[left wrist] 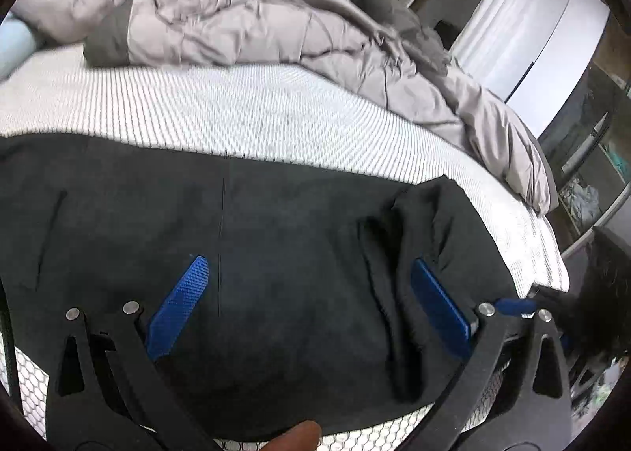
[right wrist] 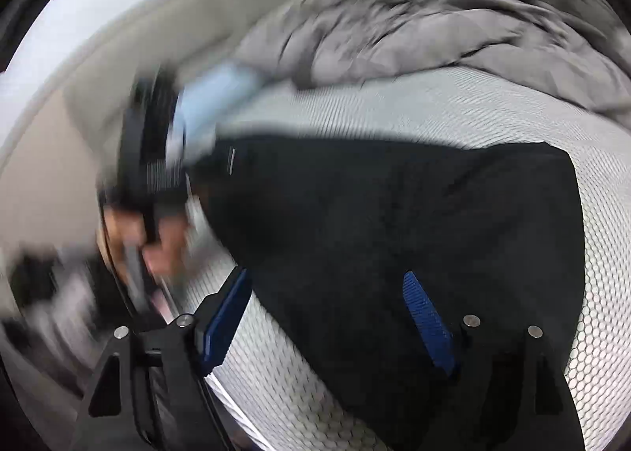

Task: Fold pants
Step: 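Grasp the black pants waistband with the left tool and lift it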

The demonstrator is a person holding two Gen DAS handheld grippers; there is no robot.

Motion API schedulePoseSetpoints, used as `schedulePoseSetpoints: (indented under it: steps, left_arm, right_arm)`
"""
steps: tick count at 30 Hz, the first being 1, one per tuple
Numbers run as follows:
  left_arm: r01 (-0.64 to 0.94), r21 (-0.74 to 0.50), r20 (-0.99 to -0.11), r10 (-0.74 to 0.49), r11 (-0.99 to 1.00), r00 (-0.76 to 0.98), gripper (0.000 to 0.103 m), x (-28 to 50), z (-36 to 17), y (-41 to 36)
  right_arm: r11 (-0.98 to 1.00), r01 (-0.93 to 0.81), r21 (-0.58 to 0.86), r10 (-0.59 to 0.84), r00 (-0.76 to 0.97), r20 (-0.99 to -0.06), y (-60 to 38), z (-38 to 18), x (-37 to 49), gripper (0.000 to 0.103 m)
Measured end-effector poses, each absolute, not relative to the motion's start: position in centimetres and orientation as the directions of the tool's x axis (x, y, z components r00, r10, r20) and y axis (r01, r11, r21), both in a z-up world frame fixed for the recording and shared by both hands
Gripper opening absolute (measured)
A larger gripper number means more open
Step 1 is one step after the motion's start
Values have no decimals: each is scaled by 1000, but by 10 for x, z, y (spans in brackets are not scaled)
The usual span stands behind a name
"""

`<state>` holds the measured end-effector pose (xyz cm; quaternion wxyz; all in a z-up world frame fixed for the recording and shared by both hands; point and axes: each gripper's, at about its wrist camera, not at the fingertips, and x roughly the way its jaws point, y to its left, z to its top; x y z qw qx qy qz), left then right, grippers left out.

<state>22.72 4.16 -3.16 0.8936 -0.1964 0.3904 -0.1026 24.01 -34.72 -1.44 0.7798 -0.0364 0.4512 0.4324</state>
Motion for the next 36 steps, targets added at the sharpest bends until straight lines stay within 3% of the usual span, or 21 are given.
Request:
schedulePoseSetpoints:
  steps: [4,8,11,12,16,17,18,19,20,21,28,33,36]
  left_arm:
    - [79,-576,-632,-505,813,587,96,232,-56,36]
    - [175,-666,-621,-670,725,407,71,244,-76,2]
    - [174,-649,-669,-664,741,334,72,254,-94,-19]
    - [164,-644,-679,-657,747,328,76,257,-99,-24]
    - [123,-730,-609,-723,672,326,80,273,-104,-26]
    - [111,-743,-599,-730,660,329,71,276,-106,-26]
    - [89,-752,-595,-730,653,336,49,281,-108,-26]
    - [74,-756,-594,-729,650,341,37,283,-110,-25]
    - [60,-759,-593,-726,649,349,19,284,-111,-24]
    - [63,-759,-589,-725,648,356,16,284,-111,-23]
    - [164,-675,-568,-648,719,508,7,268,-65,-24]
    - [161,-677,-498,-609,718,618,7,257,-28,30]
    - [84,-624,-548,-512,777,661,7,246,-25,72]
  right_arm:
    - [682,-660,314,627,308,-715,-379,-5,239,82]
    - [816,-449,366,563,466,-683,-446,0,250,82]
    - [863,-298,407,504,487,-713,-469,-16,269,82]
    - [867,-281,411,498,480,-723,-475,-22,271,82]
    - [869,-290,402,492,406,-770,-466,-48,286,82]
    - [869,-304,389,486,383,-785,-460,-55,289,82]
    - [870,-315,380,481,368,-796,-457,-62,289,82]
    - [870,-325,370,475,354,-806,-451,-69,292,82]
    - [871,-333,360,468,341,-815,-446,-74,295,82]
    - [873,-338,351,460,335,-822,-443,-78,297,82]
    - [886,-326,330,438,353,-827,-435,-84,297,82]
    - [882,-319,346,454,381,-805,-427,-68,303,82]
    - [870,-335,361,476,388,-789,-423,-59,301,84]
